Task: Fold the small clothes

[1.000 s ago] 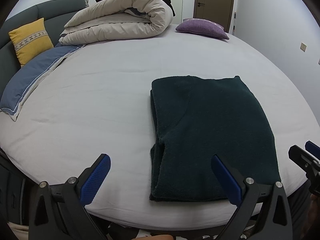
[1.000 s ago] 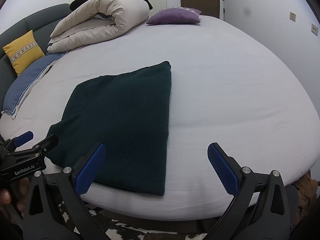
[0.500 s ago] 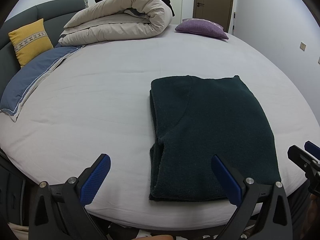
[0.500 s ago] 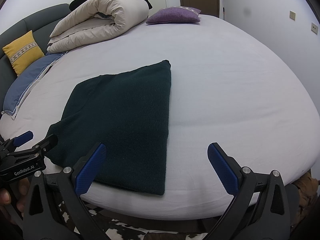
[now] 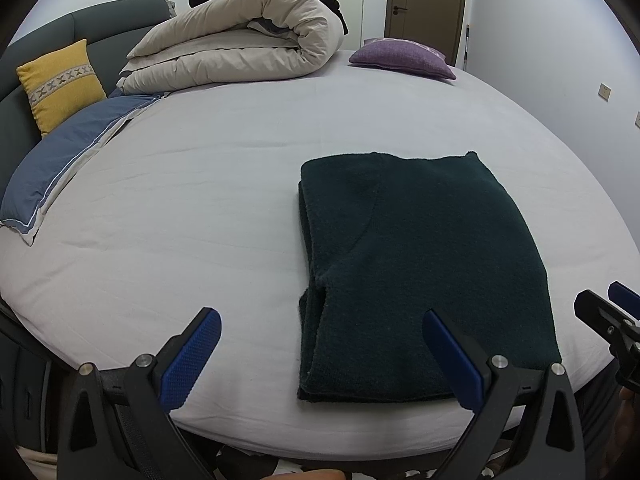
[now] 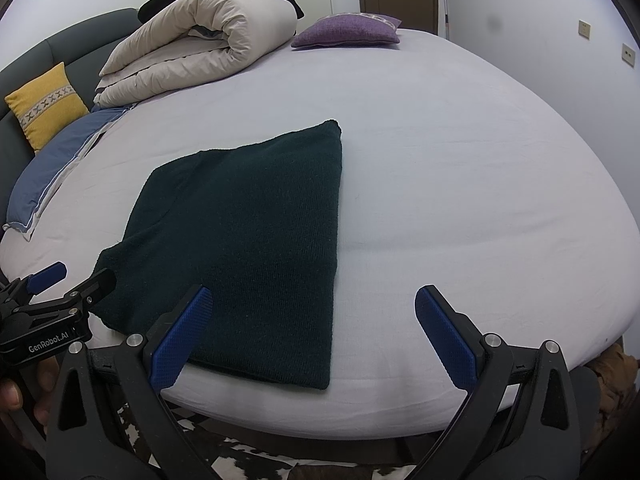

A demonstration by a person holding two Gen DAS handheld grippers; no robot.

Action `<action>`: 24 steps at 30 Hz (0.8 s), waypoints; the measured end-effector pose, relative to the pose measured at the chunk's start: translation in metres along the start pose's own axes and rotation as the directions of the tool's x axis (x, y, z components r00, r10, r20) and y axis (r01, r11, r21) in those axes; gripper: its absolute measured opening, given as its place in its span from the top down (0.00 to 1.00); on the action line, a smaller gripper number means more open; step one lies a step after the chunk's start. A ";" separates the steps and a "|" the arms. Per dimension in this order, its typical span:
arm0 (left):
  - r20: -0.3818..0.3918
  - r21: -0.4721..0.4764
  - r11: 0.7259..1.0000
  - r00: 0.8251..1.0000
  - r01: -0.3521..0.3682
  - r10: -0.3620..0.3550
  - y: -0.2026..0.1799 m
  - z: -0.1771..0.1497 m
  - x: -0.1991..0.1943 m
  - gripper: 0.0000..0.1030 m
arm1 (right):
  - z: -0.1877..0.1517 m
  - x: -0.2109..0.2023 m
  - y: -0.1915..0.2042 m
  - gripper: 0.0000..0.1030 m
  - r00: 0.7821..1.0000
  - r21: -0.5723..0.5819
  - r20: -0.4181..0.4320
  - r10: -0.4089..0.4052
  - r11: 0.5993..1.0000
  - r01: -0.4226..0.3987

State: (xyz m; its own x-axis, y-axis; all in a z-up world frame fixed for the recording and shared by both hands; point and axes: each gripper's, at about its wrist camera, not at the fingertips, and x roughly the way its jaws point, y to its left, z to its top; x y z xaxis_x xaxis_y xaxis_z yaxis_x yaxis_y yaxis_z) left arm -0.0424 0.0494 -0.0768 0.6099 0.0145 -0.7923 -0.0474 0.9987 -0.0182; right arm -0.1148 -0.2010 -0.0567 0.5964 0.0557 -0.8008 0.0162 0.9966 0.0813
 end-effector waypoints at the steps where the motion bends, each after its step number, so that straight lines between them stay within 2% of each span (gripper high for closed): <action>1: 0.000 0.000 1.000 1.000 0.000 0.000 0.000 0.000 0.000 0.00 | 0.000 0.000 0.000 0.00 1.000 0.000 -0.001 0.001 1.000 -0.001; 24: 0.013 0.005 1.000 1.000 -0.003 0.003 -0.005 0.001 -0.003 0.00 | -0.002 -0.004 0.004 0.00 1.000 0.007 0.007 -0.001 1.000 0.001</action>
State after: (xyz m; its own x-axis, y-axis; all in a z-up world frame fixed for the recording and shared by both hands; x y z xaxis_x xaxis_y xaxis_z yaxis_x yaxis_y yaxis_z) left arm -0.0435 0.0444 -0.0734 0.6198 0.0177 -0.7846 -0.0454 0.9989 -0.0133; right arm -0.1188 -0.1974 -0.0546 0.6018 0.0542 -0.7968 0.0222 0.9962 0.0846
